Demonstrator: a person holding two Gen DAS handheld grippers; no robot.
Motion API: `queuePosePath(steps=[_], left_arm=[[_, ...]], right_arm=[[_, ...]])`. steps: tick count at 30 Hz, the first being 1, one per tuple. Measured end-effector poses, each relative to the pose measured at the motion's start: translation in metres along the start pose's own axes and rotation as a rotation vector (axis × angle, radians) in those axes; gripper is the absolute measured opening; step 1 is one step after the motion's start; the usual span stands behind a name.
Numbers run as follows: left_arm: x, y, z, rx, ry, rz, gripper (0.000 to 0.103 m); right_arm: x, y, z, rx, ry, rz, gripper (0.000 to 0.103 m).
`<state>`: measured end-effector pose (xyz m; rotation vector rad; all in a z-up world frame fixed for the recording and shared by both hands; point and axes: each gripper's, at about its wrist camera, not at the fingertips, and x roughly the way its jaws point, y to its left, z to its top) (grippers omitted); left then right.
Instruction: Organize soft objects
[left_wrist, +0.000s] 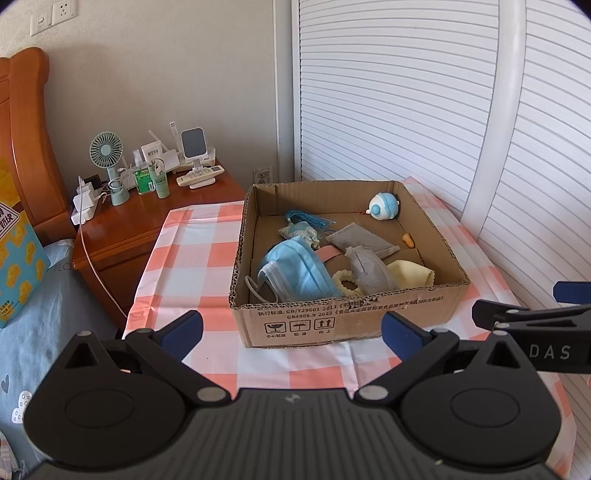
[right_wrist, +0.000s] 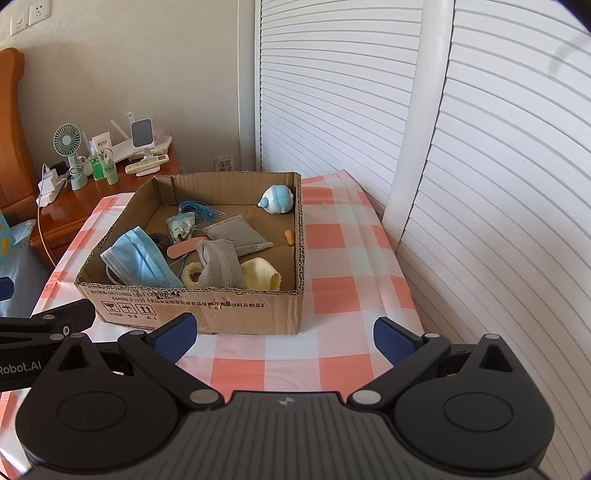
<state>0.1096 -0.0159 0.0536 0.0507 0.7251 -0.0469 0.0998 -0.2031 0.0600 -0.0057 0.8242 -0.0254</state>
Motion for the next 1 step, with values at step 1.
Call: queuePosePath(steps=[1], left_arm=[[0.0000,0.0000,0.0000,0.000,-0.001,0.000,0.102]], right_arm=[[-0.0001,0.0000,0.0000,0.000,0.000,0.000,0.103]])
